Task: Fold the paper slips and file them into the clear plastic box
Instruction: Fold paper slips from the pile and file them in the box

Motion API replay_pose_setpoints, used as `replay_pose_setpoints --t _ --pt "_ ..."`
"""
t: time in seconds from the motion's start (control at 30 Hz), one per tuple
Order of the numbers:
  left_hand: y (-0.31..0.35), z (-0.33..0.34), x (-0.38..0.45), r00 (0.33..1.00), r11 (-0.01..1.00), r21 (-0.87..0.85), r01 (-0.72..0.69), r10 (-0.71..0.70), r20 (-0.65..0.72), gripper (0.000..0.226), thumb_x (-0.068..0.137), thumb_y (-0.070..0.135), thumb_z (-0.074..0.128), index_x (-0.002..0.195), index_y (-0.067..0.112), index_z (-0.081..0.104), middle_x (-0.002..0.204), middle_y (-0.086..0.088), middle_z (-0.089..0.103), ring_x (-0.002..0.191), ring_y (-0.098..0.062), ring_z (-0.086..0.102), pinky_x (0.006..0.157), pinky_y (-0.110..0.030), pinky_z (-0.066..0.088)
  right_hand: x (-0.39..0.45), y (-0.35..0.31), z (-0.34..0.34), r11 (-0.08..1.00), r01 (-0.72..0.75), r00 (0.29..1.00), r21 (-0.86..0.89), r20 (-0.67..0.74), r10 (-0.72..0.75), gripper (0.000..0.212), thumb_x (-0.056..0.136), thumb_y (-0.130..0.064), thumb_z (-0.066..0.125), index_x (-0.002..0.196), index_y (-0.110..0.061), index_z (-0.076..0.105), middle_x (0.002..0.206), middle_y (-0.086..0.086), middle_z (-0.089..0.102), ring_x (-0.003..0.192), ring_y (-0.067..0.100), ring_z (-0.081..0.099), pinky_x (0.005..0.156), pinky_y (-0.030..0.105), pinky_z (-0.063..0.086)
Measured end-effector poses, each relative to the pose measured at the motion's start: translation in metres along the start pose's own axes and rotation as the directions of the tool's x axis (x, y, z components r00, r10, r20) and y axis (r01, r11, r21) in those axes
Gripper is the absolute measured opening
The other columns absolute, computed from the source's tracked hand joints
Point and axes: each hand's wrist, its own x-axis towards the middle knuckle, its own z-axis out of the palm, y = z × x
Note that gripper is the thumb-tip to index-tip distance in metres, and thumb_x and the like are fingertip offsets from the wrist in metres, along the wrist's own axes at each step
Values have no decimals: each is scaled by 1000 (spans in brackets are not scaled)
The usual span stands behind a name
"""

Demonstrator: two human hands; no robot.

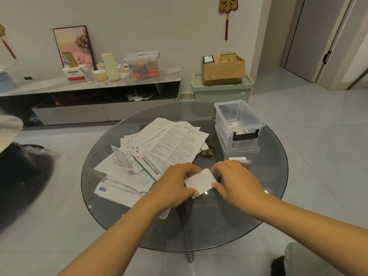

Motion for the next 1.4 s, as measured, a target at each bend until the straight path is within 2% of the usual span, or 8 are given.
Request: replay_pose_setpoints --t 0.13,0.3,0.47,0.77,1.0,1.13,1.27,1.4 --pt "0 0 -3 1000 999 -32 -9 9 3 56 72 15 78 119 35 55 91 20 48 84 1 47 67 -10 34 3 2 2 984 -86 994 155 78 74 30 88 -36 59 115 -24 53 113 -3 52 108 14 48 87 29 45" --pt "1 2 -2 1000 994 -112 -7 4 -31 35 79 19 72 108 35 62 85 13 58 74 -2 52 68 -14 39 2 5 -1 893 -192 981 407 90 170 12 86 -25 63 83 -24 52 80 -10 57 67 3 51 56 15 37" --pt "6 4 2 998 982 -190 -5 -6 -56 5 83 21 69 86 24 71 76 10 66 62 5 56 59 -7 42 -7 6 -10 859 -151 984 489 -7 177 12 88 -17 60 85 -26 53 74 -12 57 62 1 50 55 10 39" --pt "40 25 24 988 899 -437 9 -75 -133 5 82 19 71 79 21 69 77 -1 70 63 -2 61 58 -12 47 -6 30 -33 776 -219 948 592 -59 313 32 82 -19 69 107 -28 50 81 -4 60 65 2 51 56 15 35" --pt "58 42 48 977 904 -429 1 -93 -193 9 86 23 66 92 20 73 85 6 71 80 -8 64 77 -22 50 10 52 -34 797 -293 914 529 -89 395 20 87 -17 63 106 -19 56 78 -11 54 67 1 49 55 10 33" --pt "61 49 63 972 921 -385 61 -142 -185 19 86 21 66 105 18 70 99 4 70 89 -8 63 86 -25 50 21 60 -29 817 -355 909 454 -38 416 29 90 -15 57 119 -13 56 102 1 62 81 10 49 62 18 36" --pt "61 55 74 975 939 -328 104 -161 -152 31 84 16 67 115 16 64 107 3 68 90 -8 62 70 -10 45 26 62 -20 828 -383 907 411 -1 420 28 90 -13 58 118 -11 54 115 4 60 87 13 50 74 22 40" --pt "62 59 82 980 938 -326 119 -165 -115 32 81 7 66 111 16 64 100 2 70 86 -7 63 69 -10 46 29 68 -15 852 -404 906 334 18 423 29 84 -16 65 112 -11 55 112 6 60 94 19 56 79 29 47"
